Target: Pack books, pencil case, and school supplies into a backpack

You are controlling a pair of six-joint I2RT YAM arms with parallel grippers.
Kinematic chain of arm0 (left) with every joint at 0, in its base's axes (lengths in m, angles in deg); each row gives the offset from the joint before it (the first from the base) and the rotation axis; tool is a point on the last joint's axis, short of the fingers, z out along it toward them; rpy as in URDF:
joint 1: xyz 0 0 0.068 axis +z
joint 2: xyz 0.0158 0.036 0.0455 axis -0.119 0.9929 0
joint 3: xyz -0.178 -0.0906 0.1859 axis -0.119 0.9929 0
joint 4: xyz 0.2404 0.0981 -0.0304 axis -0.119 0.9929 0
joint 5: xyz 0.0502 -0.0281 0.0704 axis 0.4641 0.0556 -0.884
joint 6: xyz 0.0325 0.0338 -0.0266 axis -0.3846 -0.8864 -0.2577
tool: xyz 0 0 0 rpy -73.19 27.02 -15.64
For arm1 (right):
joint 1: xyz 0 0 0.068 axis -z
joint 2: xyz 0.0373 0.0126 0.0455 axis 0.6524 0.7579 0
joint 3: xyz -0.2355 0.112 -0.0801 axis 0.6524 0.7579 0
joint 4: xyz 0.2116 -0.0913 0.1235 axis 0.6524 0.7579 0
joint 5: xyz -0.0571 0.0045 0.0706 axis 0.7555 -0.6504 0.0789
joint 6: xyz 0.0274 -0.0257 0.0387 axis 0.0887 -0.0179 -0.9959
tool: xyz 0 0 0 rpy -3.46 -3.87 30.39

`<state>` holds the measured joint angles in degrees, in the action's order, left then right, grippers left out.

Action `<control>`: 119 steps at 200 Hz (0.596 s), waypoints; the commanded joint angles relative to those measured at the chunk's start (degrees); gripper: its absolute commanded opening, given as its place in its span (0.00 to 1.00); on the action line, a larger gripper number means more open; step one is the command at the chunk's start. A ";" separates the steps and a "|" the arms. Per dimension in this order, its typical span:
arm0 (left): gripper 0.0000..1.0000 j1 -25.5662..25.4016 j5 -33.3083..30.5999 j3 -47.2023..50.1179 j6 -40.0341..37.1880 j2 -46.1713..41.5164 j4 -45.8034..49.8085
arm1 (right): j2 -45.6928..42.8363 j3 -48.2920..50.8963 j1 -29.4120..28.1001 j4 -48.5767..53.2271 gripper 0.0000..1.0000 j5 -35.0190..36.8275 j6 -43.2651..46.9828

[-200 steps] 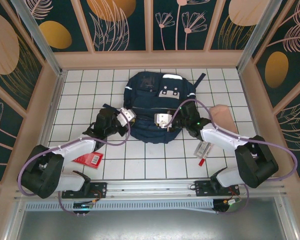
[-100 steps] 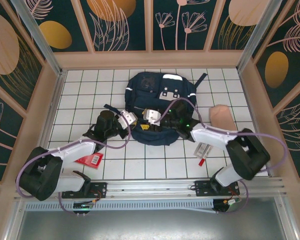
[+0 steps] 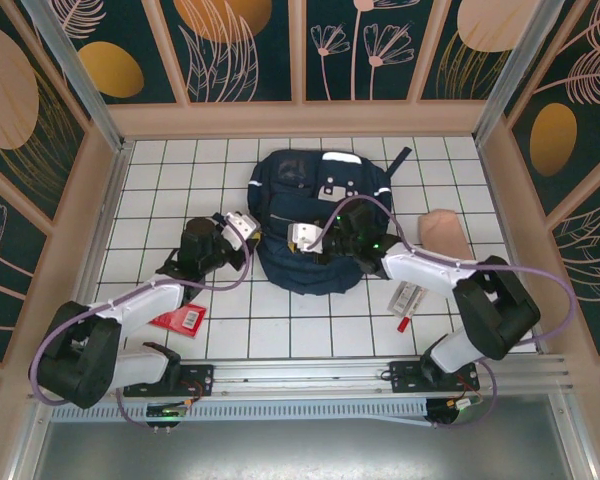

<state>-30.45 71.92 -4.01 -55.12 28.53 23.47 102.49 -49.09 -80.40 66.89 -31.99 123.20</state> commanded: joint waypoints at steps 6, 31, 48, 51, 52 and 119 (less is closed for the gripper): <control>0.00 3.96 -8.38 -3.35 -1.68 3.36 -2.45 | -3.85 1.03 2.16 12.42 0.00 1.03 7.85; 0.00 3.41 1.71 -5.16 -4.91 4.59 0.50 | -4.61 1.25 2.30 7.17 0.44 -1.14 0.61; 0.00 1.63 5.28 -1.37 -4.63 2.09 -5.34 | -5.34 5.45 -0.74 -10.10 0.63 1.59 -13.22; 0.00 1.44 6.03 -0.83 -4.51 1.65 -6.19 | -5.36 6.30 -1.38 -13.01 0.65 1.73 -14.96; 0.00 1.37 6.31 -0.62 -4.41 1.49 -6.46 | -5.36 6.43 -1.51 -13.91 0.66 1.79 -15.49; 0.00 -3.00 9.85 -0.38 -1.18 -1.18 -4.41 | 7.22 2.73 -6.02 -22.77 0.68 14.91 -21.74</control>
<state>-32.87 77.65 -4.06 -58.47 29.53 23.17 106.03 -43.97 -86.65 46.23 -22.09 103.36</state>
